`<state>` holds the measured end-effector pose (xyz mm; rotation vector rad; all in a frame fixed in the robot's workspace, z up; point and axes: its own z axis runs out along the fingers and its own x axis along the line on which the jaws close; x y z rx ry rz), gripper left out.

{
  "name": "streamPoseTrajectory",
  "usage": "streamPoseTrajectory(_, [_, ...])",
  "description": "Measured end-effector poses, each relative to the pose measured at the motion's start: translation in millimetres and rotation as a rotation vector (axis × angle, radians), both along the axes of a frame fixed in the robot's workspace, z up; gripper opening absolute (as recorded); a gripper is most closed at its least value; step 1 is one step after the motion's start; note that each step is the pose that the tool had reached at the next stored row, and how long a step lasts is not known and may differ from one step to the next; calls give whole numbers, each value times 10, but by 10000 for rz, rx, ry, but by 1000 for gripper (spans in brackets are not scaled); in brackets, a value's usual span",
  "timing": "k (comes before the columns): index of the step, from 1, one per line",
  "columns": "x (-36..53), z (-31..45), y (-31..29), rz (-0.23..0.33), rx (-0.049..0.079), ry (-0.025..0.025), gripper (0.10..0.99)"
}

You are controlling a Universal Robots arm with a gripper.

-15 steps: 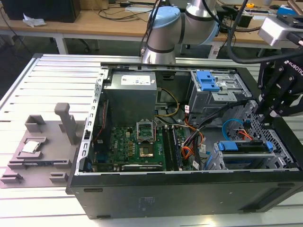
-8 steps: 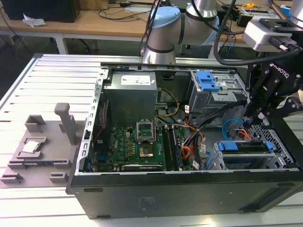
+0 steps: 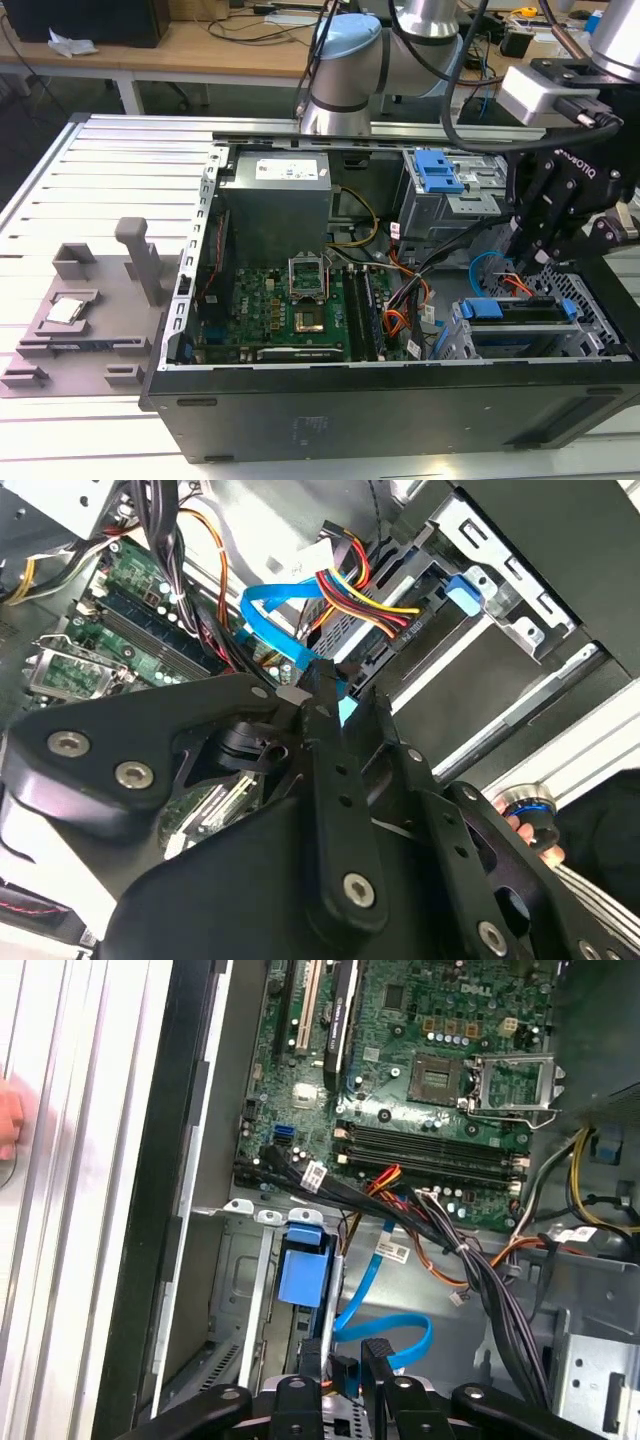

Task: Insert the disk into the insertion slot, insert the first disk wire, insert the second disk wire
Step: 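Insert the second disk wire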

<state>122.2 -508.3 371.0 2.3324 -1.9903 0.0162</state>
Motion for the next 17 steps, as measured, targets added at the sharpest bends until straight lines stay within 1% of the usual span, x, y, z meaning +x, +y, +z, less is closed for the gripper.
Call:
streamPoseTrajectory(2, [-6,-19,1,0,-33,0,302])
streamPoseTrajectory(8, [-6,-22,1,1,-52,-1,302])
streamPoseTrajectory(9, [-6,-22,1,1,-57,0,286])
streamPoseTrajectory(11, [-6,-23,1,1,-63,0,165])
streamPoseTrajectory(17, [-6,-25,0,1,-84,0,165])
